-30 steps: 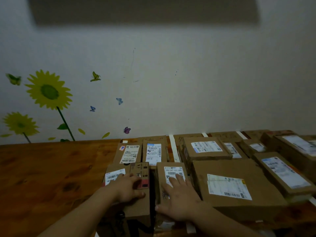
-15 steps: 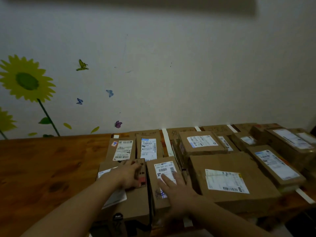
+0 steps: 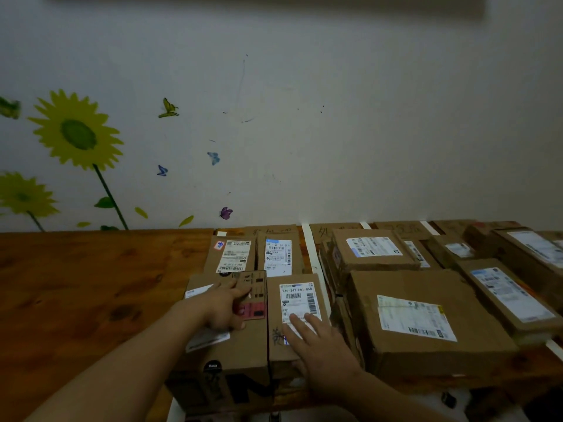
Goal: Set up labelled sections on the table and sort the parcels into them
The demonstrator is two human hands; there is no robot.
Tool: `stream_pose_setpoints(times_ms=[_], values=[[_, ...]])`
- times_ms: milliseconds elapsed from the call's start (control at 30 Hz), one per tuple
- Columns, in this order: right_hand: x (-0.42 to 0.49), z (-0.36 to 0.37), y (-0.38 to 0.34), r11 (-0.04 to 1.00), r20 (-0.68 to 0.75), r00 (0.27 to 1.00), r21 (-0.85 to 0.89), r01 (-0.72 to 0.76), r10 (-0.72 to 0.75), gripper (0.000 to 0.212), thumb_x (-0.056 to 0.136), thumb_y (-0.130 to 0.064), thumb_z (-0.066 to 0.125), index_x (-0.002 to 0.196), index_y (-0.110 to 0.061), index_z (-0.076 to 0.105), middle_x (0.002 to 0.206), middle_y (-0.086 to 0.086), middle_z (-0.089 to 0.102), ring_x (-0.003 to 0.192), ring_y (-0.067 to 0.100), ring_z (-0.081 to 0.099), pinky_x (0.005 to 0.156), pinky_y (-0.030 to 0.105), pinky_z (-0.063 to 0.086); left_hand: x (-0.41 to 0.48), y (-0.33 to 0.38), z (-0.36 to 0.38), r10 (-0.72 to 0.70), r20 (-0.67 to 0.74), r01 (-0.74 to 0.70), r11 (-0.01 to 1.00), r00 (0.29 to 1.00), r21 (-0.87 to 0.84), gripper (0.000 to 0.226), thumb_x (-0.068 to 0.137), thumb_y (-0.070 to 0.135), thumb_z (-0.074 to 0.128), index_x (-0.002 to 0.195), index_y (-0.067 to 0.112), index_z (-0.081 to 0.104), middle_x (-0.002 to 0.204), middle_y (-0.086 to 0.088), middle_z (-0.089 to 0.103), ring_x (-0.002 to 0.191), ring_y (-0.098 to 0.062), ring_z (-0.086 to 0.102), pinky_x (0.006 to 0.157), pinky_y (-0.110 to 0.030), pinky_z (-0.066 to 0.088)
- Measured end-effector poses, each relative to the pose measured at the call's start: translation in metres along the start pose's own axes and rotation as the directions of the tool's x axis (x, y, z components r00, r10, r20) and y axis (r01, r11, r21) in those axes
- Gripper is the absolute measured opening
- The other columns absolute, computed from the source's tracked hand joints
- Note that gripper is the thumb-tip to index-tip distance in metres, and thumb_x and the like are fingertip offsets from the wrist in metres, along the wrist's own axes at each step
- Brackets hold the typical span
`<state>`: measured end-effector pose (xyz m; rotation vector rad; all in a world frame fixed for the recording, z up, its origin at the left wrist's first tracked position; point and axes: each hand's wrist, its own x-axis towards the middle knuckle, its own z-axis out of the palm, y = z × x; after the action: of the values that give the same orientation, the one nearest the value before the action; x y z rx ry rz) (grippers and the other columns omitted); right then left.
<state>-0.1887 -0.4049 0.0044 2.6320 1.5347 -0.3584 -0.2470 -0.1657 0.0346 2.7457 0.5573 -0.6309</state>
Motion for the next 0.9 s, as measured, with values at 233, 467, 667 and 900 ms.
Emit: stream_pose_setpoints(times_ms=[233, 467, 667, 900], values=[[0.001, -0.007, 0.004, 0.991, 0.008, 0.999, 0.123, -0.051, 0.050, 0.081, 0.078, -0.078, 0.001, 0.149, -0.041, 0.010, 0.161, -0.008, -0.004, 0.147, 0.021, -0.011, 0.114, 0.056, -0.004, -0.003, 0.003, 0.005, -0.018, 0.011, 0.018, 1.000, 1.000, -0.010, 0.099, 0.078, 0.058, 0.063, 0.149, 0.039, -0.003, 0.159, 0.002, -0.012, 0.145, -0.032, -0.012, 0.115, -0.053, 0.003], [-0.001, -0.009, 0.006, 0.989, -0.006, 0.995, 0.115, -0.096, 0.097, 0.051, 0.099, -0.051, 0.022, 0.149, -0.039, 0.017, 0.161, -0.005, 0.005, 0.148, 0.023, -0.003, 0.115, 0.054, 0.005, -0.005, 0.006, 0.008, -0.024, 0.029, 0.024, 1.000, 0.999, -0.005, 0.099, 0.077, 0.059, 0.063, 0.149, 0.038, -0.002, 0.159, 0.002, -0.012, 0.145, -0.030, -0.013, 0.116, -0.055, 0.004], [-0.003, -0.008, 0.004, 0.982, -0.001, 0.992, 0.146, -0.123, 0.124, 0.054, 0.098, -0.055, 0.022, 0.149, -0.041, 0.012, 0.161, -0.005, 0.002, 0.147, 0.021, -0.008, 0.114, 0.056, -0.001, -0.012, 0.006, 0.006, -0.038, 0.025, 0.038, 0.999, 0.999, 0.007, 0.097, 0.079, 0.060, 0.060, 0.149, 0.037, -0.002, 0.159, 0.003, -0.012, 0.145, -0.030, -0.013, 0.116, -0.057, 0.006], [0.004, -0.026, 0.011, 0.983, -0.064, 0.989, 0.141, -0.121, 0.131, 0.062, 0.096, -0.059, 0.022, 0.152, -0.034, 0.010, 0.162, -0.001, 0.003, 0.148, 0.021, -0.003, 0.117, 0.045, -0.002, -0.010, 0.021, -0.011, 0.009, -0.009, -0.009, 1.000, 1.000, -0.021, 0.088, 0.083, 0.060, 0.055, 0.150, 0.037, 0.004, 0.160, -0.001, -0.008, 0.145, -0.032, -0.009, 0.116, -0.052, 0.007]])
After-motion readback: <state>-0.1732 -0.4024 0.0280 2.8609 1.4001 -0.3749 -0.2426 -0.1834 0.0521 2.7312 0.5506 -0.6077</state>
